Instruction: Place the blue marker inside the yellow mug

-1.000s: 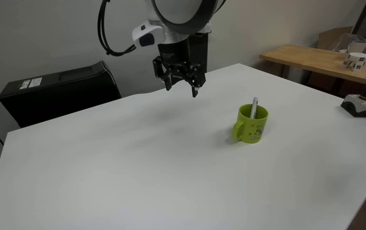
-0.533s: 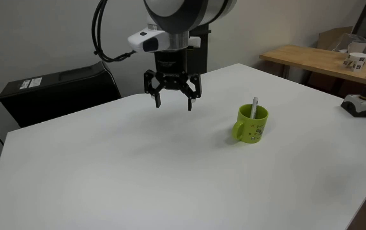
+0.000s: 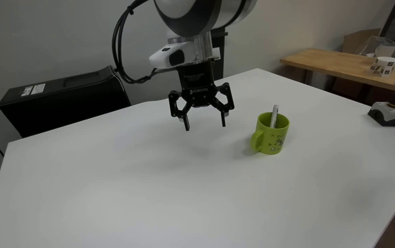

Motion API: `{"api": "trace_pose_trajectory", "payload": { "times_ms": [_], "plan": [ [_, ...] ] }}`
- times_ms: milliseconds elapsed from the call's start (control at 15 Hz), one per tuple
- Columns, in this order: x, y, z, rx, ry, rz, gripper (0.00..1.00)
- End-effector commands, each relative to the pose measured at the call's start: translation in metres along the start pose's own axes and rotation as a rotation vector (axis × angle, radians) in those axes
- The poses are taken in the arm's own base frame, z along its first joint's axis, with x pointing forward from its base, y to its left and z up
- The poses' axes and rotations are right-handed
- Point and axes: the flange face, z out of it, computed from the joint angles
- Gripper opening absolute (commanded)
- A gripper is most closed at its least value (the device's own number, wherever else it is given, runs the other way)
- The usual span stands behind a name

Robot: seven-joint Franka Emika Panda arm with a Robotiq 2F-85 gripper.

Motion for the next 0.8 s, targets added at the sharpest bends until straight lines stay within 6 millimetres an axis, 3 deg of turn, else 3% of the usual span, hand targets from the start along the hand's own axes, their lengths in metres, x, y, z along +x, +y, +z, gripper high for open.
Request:
{"api": "trace_pose_trajectory", "payload": {
  "times_ms": [0,733],
  "plan": [
    [0.0001,-0.0006,0.0017,0.018,0.0,0.003,1.0],
    [0.0005,0.0003,0.0012,0.032,-0.004,0.009,1.0]
  ]
}}
